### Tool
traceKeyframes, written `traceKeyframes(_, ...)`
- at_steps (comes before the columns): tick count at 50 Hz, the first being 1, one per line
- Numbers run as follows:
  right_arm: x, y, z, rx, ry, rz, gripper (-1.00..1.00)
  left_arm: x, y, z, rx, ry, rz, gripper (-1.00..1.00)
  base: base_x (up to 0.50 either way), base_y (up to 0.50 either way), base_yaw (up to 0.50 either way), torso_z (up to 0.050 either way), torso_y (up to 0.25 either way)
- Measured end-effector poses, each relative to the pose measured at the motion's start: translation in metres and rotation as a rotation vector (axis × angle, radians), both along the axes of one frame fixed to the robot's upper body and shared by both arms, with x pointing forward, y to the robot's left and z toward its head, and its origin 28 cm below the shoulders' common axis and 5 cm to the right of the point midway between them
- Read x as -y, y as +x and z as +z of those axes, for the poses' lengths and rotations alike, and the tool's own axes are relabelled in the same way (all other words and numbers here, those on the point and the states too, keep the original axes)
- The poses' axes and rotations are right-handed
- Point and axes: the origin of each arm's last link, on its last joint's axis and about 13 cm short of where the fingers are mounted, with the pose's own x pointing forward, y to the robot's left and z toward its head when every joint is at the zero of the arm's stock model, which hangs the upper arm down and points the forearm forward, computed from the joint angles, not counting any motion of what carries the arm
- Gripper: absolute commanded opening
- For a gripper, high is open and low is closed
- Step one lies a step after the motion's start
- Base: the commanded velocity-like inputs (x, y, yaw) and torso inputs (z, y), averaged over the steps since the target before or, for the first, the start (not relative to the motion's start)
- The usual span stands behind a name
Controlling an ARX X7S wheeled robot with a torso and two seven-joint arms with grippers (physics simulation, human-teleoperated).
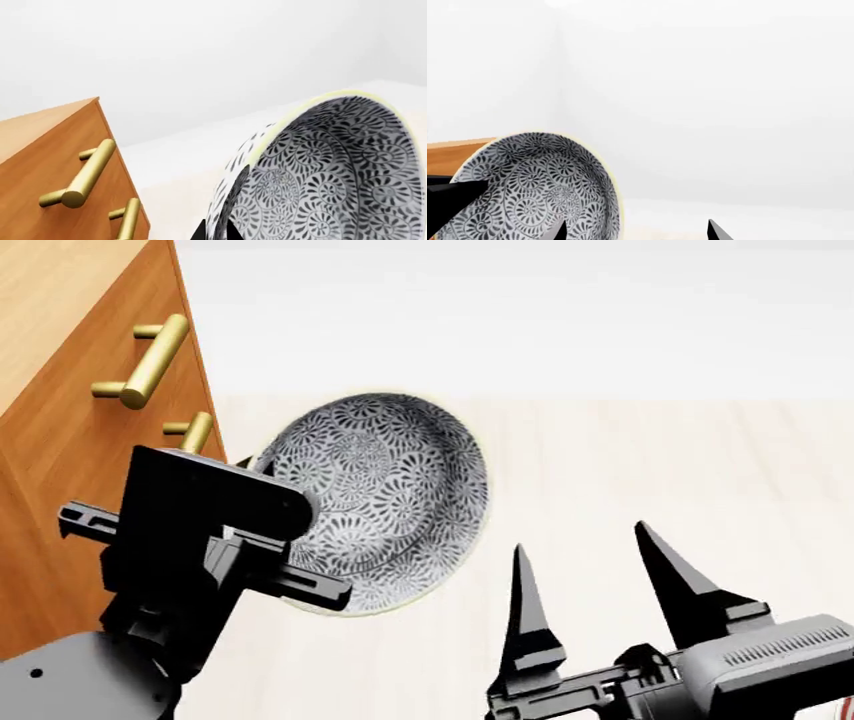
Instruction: Put the bowl on top of the cabinet.
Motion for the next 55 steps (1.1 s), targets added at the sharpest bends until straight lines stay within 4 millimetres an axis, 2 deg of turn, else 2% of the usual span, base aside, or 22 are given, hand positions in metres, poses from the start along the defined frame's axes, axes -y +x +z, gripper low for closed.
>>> traceKeyframes(28, 0.036, -0.033, -0.035, 0.002, 0.360, -0.107, 1.00, 0.013, 0.016, 0.038, 0.069, 0.113, 0.007, -1.00, 0.00, 0.00, 0.00, 0.000, 0.001)
traceKeyframes(41, 0.044, -0.040, -0.051, 0.004, 0.446, -0.172, 1.00, 0.023, 0.019, 0.057, 0.071, 0.153, -0.026, -1.00, 0.00, 0.00, 0.00, 0.000, 0.000)
traceKeyframes(55, 0.047, -0.040, -0.057, 0.005, 0.475, -0.211, 1.00, 0.035, 0.022, 0.079, 0.081, 0.179, -0.071, -1.00, 0.00, 0.00, 0.00, 0.000, 0.001)
